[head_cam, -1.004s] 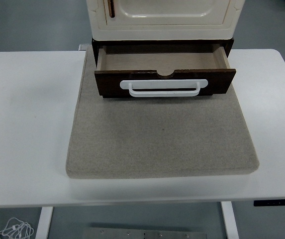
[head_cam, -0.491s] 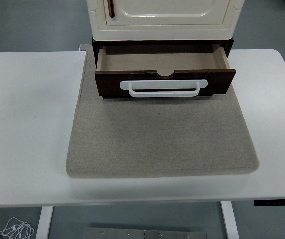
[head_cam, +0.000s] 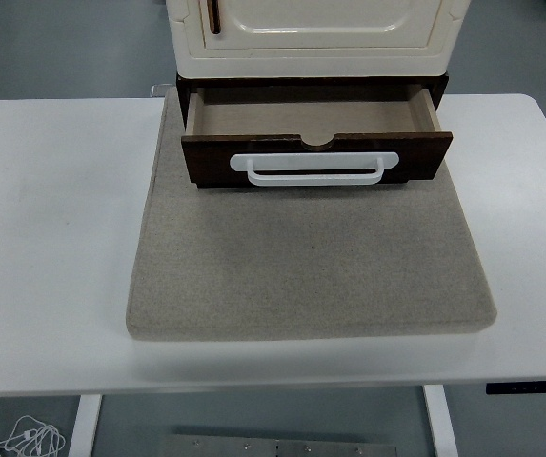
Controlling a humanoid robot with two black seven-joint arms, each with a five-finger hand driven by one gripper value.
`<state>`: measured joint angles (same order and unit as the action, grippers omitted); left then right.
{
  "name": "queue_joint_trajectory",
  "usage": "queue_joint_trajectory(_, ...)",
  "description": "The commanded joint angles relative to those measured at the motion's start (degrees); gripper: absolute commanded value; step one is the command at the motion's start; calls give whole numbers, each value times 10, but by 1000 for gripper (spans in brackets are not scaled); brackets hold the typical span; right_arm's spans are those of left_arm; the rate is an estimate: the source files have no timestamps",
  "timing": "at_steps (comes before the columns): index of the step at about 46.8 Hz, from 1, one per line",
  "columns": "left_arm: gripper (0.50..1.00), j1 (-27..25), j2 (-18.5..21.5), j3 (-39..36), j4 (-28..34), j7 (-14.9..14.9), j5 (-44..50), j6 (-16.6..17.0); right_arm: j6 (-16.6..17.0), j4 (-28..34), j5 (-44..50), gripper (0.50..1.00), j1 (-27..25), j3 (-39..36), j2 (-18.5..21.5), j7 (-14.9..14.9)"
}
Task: Open the drawer under the combination cabinet
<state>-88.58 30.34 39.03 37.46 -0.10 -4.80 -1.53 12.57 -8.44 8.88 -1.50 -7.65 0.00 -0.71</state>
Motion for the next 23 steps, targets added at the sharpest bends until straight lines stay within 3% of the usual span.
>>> queue_joint_trajectory(1, 1000, 15, -11, -1, -21, 3, 25, 13, 0, 0, 0, 926, 0, 0, 0, 0)
queue_joint_trajectory(14, 1000, 32, -56, -1, -141, 35, 135, 36, 1, -1, 0, 926, -1, 2, 0, 0)
queue_joint_trajectory(23, 1000, 89, -80, 2, -175, 36, 196, 32, 0, 0, 0, 926, 0, 0, 0, 0)
